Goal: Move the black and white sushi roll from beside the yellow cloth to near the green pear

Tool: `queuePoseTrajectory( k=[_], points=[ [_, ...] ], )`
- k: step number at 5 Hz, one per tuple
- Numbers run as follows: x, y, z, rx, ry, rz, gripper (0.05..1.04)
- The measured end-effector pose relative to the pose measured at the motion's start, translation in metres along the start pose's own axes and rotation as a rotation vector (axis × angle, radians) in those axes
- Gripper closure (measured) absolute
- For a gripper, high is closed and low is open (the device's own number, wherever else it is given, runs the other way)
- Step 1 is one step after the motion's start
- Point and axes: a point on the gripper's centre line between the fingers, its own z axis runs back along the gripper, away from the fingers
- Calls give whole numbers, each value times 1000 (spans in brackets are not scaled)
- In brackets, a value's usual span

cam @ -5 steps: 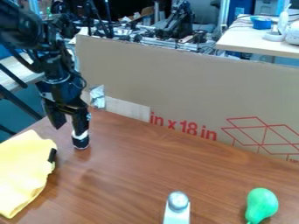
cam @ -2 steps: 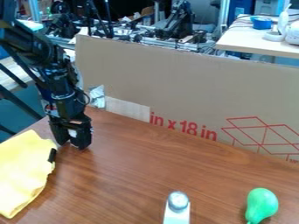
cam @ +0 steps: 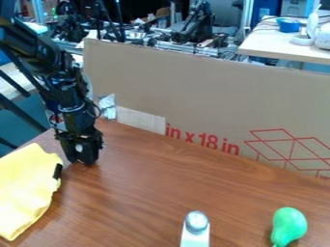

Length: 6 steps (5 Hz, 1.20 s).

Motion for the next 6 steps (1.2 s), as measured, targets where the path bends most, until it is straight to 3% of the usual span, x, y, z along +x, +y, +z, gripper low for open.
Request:
queuePoseTrajectory(
  k=[1, 2, 3, 4, 5, 6],
  points=[
    [-3, -18, 31, 8, -50, -30, 487],
    [-14, -61, 74, 14, -108, 10, 487],
    [-19, -108, 84, -43, -97, -10, 487],
    [-23, -155, 73, -77, -67, -117, 487],
    [-24, -176, 24, -141, 22, -191, 487],
    [-6, -200, 6, -155, 11, -236, 487]
  ],
)
